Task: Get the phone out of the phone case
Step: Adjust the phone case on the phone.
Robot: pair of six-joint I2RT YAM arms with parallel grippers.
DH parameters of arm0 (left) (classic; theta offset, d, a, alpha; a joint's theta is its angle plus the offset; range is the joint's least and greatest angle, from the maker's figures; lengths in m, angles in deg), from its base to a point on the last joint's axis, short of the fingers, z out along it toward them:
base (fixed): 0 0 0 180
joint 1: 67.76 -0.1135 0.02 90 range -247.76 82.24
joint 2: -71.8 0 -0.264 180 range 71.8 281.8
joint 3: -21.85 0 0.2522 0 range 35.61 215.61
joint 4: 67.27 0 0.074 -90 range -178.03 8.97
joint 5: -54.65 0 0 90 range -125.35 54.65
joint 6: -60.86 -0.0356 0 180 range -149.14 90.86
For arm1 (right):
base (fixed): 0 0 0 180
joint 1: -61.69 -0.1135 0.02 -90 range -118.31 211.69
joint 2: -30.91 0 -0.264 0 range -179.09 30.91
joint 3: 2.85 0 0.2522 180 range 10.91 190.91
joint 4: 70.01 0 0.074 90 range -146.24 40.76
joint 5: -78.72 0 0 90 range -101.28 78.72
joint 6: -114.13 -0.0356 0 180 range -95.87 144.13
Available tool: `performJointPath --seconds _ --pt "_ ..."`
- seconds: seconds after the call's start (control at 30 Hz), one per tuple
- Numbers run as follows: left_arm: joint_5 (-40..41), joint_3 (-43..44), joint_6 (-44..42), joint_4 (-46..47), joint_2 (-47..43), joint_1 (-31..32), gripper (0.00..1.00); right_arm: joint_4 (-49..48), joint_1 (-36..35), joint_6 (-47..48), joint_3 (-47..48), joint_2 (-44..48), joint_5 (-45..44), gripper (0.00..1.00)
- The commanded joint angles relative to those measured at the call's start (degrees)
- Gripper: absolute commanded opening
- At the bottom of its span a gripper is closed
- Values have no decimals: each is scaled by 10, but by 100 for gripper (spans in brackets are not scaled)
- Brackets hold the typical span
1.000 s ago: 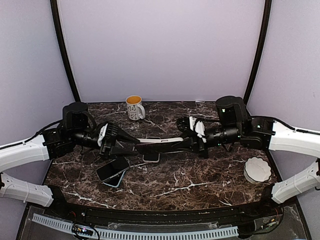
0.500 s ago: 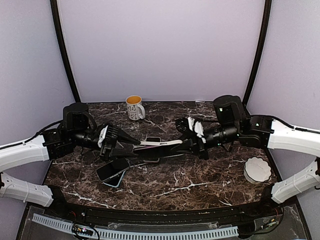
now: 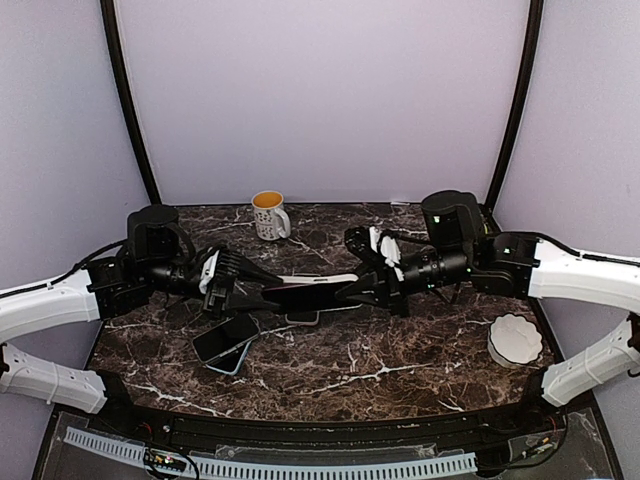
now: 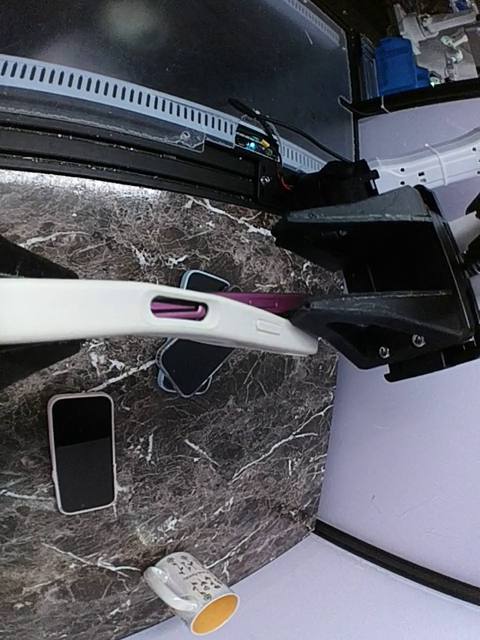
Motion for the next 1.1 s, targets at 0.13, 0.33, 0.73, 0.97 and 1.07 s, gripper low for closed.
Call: performJointPath --seconds 0.13,0.33,0.73,0.97,1.07 --pt "52 -5 -21 -54 9 8 34 -215 -12 -68 26 21 3 0" --pt "64 -3 -27 -61 16 10 29 -281 -13 -109 36 -5 -13 0" --pt "56 -3 -24 -62 20 11 28 -318 -28 -81 71 -62 50 0" --pt "42 -2 -15 -61 26 10 29 -277 -79 18 100 -112 10 0" --pt "40 -3 -15 -61 26 11 29 -268 -87 31 118 -134 2 0"
